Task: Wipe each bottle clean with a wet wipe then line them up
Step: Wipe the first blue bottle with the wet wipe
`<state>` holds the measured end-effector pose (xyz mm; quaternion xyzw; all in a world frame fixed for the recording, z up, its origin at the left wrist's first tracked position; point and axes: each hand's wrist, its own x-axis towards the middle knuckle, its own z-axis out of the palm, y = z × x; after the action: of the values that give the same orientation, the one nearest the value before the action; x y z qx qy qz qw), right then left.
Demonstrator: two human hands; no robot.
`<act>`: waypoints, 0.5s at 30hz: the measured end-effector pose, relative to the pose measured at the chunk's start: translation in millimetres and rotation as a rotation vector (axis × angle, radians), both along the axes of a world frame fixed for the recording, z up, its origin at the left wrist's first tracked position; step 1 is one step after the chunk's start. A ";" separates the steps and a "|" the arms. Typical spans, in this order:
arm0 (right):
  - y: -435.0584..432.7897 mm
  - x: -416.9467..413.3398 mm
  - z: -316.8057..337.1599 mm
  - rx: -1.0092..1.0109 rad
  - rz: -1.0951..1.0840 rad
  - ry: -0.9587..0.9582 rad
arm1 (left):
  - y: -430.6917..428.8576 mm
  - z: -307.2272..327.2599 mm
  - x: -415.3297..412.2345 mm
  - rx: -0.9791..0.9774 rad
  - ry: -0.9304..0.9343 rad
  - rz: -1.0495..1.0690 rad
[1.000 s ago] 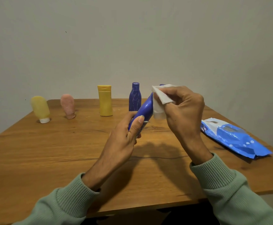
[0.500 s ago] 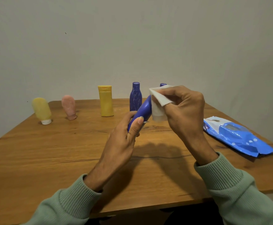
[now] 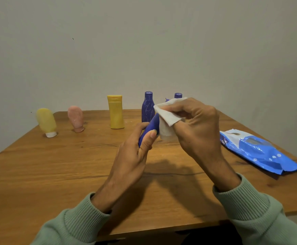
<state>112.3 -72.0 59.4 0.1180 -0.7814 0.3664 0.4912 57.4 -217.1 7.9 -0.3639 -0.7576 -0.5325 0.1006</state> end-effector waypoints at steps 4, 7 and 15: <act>7.8 0.3 6.9 -0.103 -0.036 0.052 | -0.4 4.7 4.4 0.096 -0.175 -0.121; 5.4 2.3 6.3 -0.161 0.055 -0.005 | 0.3 7.2 8.1 0.134 -0.333 -0.233; 3.7 1.6 6.7 -0.152 0.143 -0.049 | -3.2 15.7 7.6 0.251 -0.665 -0.443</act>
<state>113.9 -68.3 66.0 0.1270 -0.7528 0.4614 0.4519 65.0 -220.2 23.6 -0.3112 -0.5813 -0.7180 -0.2230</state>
